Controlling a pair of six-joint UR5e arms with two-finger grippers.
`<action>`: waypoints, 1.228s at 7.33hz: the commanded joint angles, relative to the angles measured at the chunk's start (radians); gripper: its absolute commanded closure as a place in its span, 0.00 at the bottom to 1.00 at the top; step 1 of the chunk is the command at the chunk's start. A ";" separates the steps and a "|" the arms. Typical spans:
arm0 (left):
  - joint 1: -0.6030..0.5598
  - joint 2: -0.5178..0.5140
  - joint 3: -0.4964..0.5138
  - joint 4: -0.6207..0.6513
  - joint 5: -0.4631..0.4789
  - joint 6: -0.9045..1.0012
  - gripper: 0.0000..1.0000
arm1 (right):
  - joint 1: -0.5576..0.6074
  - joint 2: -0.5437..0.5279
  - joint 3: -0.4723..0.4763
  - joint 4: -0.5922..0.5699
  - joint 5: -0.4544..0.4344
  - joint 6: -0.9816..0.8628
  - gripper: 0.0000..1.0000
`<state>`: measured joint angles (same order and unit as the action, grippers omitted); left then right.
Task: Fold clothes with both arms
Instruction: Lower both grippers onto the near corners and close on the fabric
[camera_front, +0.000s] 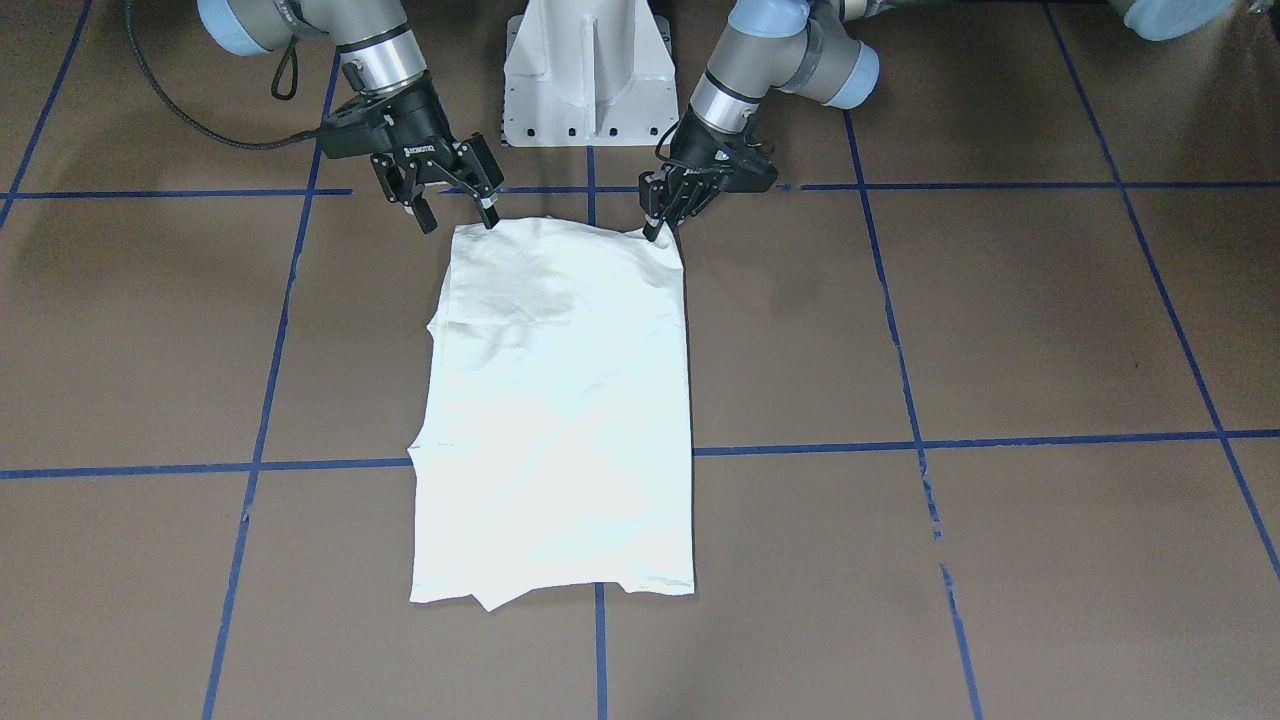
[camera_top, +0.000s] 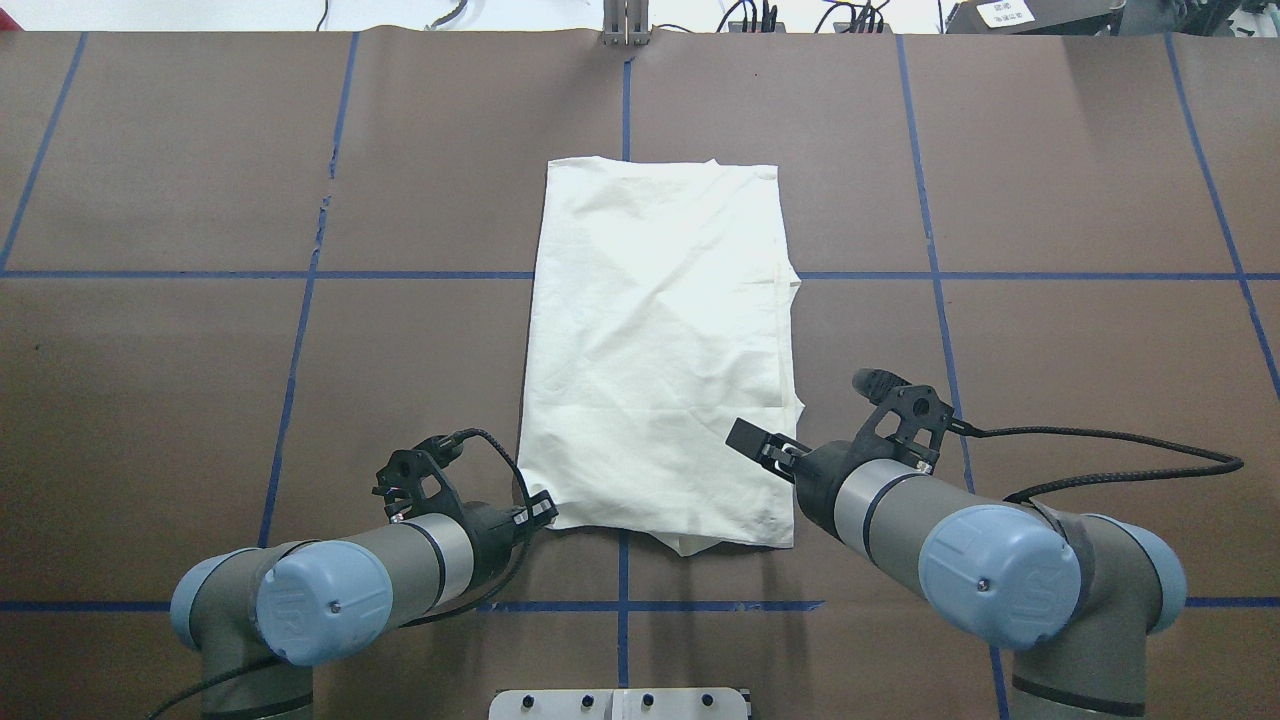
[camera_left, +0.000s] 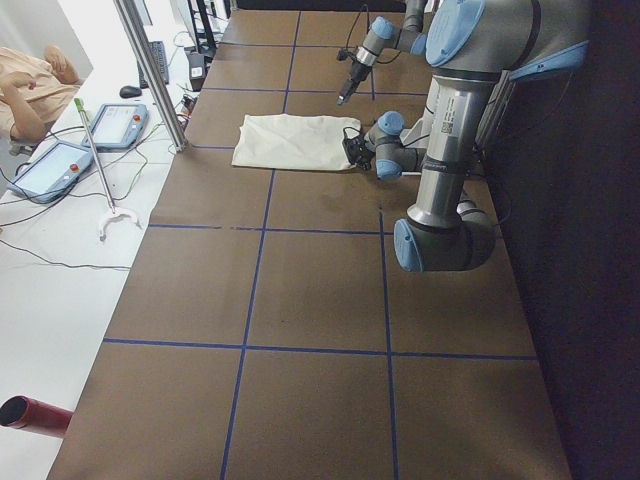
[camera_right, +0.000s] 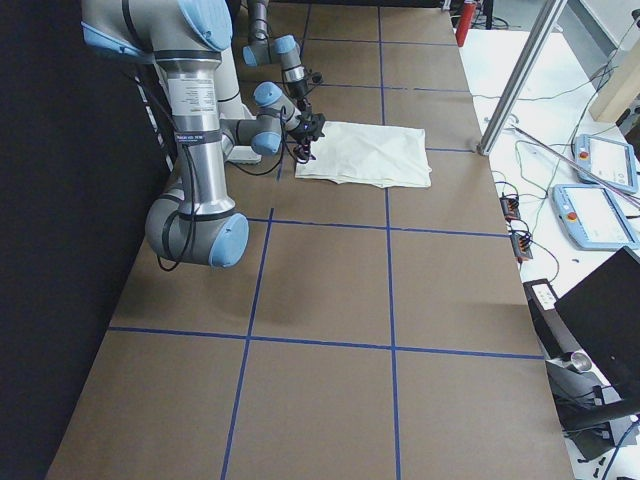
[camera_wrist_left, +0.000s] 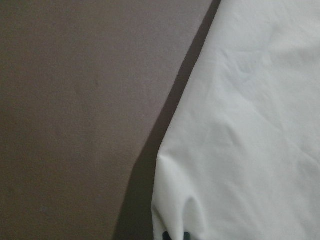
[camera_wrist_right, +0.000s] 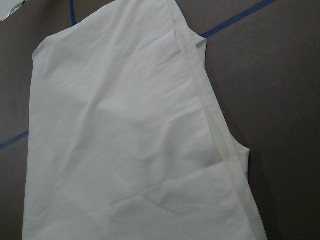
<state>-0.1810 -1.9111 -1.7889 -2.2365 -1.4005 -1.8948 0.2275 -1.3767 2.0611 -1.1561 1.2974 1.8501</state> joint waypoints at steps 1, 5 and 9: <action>0.002 -0.002 -0.006 0.000 0.001 0.002 1.00 | -0.049 0.060 -0.001 -0.148 0.005 0.205 0.23; 0.002 -0.002 -0.012 0.000 0.001 0.006 1.00 | -0.099 0.111 -0.099 -0.228 -0.004 0.278 0.15; 0.002 -0.003 -0.015 0.000 0.000 0.006 1.00 | -0.100 0.117 -0.122 -0.269 -0.010 0.271 0.13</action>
<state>-0.1795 -1.9134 -1.8035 -2.2365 -1.3993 -1.8883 0.1278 -1.2605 1.9437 -1.4176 1.2901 2.1218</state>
